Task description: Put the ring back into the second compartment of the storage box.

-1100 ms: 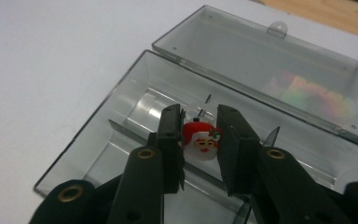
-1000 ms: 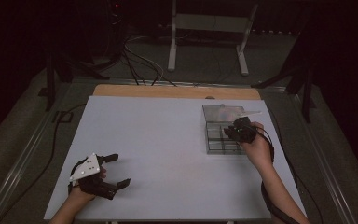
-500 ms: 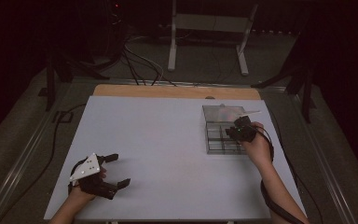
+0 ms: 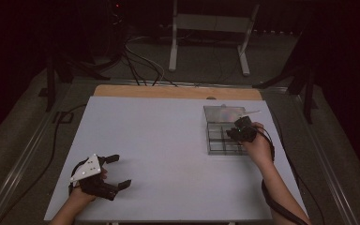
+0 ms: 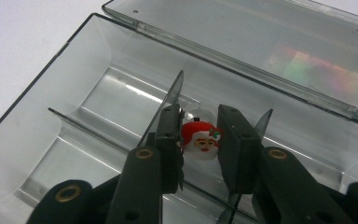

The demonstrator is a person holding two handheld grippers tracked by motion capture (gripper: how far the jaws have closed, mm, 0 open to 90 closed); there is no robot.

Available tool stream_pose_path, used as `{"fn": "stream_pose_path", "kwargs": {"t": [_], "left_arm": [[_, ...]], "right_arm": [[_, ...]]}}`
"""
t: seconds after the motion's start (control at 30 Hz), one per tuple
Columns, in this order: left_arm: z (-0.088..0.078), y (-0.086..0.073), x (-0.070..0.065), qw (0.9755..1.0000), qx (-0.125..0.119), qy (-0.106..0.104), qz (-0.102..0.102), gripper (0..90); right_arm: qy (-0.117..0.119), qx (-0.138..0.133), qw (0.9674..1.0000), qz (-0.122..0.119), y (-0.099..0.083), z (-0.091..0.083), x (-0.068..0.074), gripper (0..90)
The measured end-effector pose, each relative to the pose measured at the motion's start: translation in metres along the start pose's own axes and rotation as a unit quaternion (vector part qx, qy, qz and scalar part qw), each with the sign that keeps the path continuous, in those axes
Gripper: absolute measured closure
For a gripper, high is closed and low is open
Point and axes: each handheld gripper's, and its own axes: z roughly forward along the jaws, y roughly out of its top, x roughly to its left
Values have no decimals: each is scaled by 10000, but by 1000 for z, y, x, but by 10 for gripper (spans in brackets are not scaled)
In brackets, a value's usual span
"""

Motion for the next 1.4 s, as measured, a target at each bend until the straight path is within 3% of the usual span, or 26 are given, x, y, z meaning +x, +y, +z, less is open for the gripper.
{"fn": "stream_pose_path", "kwargs": {"t": [0.1,0.23,0.3,0.33,0.5,0.63,0.87,0.97,1.23,1.4], "left_arm": [[0,0,0,10000,1,2,0,10],[0,0,0,10000,1,1,3,10],[0,0,0,10000,1,1,3,10],[0,0,0,10000,3,-6,4,9],[0,0,0,10000,-1,-3,2,10],[0,0,0,10000,4,-4,9,10],[0,0,0,10000,7,-11,13,9],[0,0,0,10000,2,-12,13,10],[0,0,1,10000,2,-19,7,10],[1,0,1,10000,31,-23,22,9]], "right_arm": [[15,-22,10000,-4,0,1,0,676],[82,-171,9998,85,0,-2,-1,533],[105,-227,9996,120,1,-3,-2,533],[161,-327,9991,205,1,-8,-2,441],[422,-485,9975,289,1,-15,-1,309],[762,-548,9953,232,2,-20,0,161],[1110,-674,9909,342,3,-28,-2,113],[1201,-797,9890,329,2,-30,-1,17],[1383,-875,9857,400,2,-41,0,0],[1381,-935,9853,362,0,-50,3,0]]}}
